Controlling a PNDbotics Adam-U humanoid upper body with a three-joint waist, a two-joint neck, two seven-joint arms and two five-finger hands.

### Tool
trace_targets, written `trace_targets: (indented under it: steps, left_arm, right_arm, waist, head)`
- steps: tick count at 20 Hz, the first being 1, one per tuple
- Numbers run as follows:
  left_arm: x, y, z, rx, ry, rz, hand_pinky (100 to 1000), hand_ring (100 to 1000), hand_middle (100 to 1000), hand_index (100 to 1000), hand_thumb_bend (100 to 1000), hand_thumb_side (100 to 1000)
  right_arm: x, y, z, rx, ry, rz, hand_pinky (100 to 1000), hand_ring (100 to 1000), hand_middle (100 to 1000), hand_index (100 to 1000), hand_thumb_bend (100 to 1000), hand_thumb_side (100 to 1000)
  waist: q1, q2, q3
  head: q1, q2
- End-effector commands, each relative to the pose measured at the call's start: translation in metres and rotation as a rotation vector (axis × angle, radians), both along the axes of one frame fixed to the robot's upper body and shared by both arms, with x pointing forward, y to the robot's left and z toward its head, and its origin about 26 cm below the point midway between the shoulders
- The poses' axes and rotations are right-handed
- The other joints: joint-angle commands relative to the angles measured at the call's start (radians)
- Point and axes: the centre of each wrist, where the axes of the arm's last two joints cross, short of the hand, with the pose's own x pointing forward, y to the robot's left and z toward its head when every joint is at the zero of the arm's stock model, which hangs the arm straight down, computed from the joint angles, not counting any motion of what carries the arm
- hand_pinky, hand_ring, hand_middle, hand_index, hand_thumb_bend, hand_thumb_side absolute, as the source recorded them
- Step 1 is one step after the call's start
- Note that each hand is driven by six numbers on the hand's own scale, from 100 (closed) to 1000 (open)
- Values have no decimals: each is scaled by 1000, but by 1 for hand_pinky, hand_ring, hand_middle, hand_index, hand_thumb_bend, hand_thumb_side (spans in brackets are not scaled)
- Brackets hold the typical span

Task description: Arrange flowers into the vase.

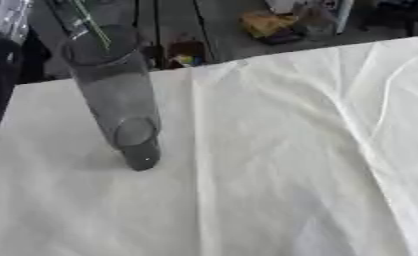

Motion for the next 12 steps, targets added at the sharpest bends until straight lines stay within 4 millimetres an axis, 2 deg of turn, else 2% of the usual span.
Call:
trace_targets:
  steps: [1, 12]
  left_arm:
    - [-8, 5, 8, 13, -37, 10, 100, 100, 100, 100, 100, 461]
    - [-2, 5, -3, 51, -30, 16, 100, 100, 100, 100, 100, 460]
  right_arm:
    - [-2, -1, 8, -5, -36, -1, 732, 774, 551, 845, 100, 995]
    - [-1, -1, 8, -1, -37, -2, 732, 775, 549, 845, 100, 995]
  waist:
    - [-7, -17, -1]
    - [-8, -7, -7]
  head:
    - [6, -15]
    - [10, -32]
